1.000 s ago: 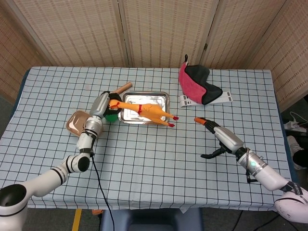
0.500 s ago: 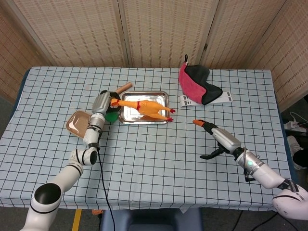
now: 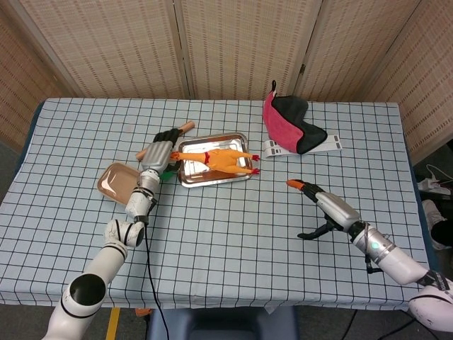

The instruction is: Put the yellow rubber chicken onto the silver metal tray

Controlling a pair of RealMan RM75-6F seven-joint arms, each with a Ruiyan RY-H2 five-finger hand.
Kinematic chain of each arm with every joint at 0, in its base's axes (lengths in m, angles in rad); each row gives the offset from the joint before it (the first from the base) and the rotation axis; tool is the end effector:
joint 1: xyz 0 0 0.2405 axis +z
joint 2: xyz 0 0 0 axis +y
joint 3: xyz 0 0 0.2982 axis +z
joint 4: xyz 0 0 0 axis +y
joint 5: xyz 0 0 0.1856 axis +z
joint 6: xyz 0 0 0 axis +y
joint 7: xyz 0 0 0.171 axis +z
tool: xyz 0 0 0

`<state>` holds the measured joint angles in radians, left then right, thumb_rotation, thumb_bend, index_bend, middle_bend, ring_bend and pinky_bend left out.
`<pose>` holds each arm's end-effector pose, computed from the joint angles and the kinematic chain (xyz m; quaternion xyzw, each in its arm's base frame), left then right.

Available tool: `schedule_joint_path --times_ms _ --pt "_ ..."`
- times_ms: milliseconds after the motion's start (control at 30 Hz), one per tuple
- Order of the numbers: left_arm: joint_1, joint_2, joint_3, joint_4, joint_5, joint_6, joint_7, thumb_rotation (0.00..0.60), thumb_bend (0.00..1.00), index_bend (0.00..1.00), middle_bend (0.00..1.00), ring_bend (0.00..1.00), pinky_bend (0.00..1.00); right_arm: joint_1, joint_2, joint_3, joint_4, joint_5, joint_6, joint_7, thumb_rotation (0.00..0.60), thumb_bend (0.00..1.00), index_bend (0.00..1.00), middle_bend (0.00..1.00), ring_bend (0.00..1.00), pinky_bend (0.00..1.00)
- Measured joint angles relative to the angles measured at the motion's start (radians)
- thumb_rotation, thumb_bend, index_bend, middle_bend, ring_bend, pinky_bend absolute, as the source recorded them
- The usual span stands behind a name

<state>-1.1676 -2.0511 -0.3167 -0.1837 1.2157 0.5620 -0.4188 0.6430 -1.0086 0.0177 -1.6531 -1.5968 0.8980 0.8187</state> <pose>-0.1355 0.5478 -0.0510 -0.6442 -0.4521 -0.4019 0.4681 -0.2231 -0.3406 0.1407 0.6503 -0.5936 0.4144 0.2304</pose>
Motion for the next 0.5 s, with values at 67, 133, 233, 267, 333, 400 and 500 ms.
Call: schedule_joint_path --times_ms 67,133,233,267,333,400,500 --pt "-0.005 0.005 0.013 0.004 0.010 -0.022 0.047 0.600 0.46 0.00 0.00 0.00 0.00 -0.003 0.005 -0.003 -0.003 -0.006 0.011 0.003 0.600 0.04 0.00 0.00 0.00 0.00" --pt "-0.010 0.014 0.025 0.006 0.019 -0.050 0.102 0.600 0.46 0.00 0.00 0.00 0.00 -0.007 0.012 -0.006 -0.007 -0.012 0.022 0.006 0.600 0.04 0.00 0.00 0.00 0.00" --pt "-0.015 0.039 0.039 -0.005 0.026 -0.105 0.200 0.600 0.45 0.00 0.00 0.00 0.00 -0.015 0.027 -0.012 -0.016 -0.022 0.039 0.011 0.600 0.04 0.00 0.00 0.00 0.00" --pt "-0.016 0.055 0.041 -0.020 0.025 -0.130 0.232 0.600 0.44 0.00 0.00 0.00 0.00 -0.017 0.033 -0.014 -0.021 -0.025 0.045 0.014 0.600 0.04 0.00 0.00 0.00 0.00" --pt "-0.016 0.082 0.042 -0.056 0.021 -0.158 0.258 0.600 0.42 0.00 0.00 0.00 0.00 -0.020 0.041 -0.017 -0.029 -0.030 0.053 0.018 0.600 0.04 0.00 0.00 0.00 0.00" --pt "-0.013 0.118 0.039 -0.114 0.012 -0.181 0.272 0.600 0.39 0.00 0.00 0.00 0.00 -0.025 0.048 -0.020 -0.038 -0.038 0.066 0.023 0.600 0.04 0.00 0.00 0.00 0.00" --pt "-0.004 0.186 0.035 -0.228 -0.007 -0.213 0.288 0.600 0.36 0.00 0.00 0.00 0.00 -0.032 0.064 -0.026 -0.058 -0.052 0.086 0.028 0.600 0.04 0.00 0.00 0.00 0.00"
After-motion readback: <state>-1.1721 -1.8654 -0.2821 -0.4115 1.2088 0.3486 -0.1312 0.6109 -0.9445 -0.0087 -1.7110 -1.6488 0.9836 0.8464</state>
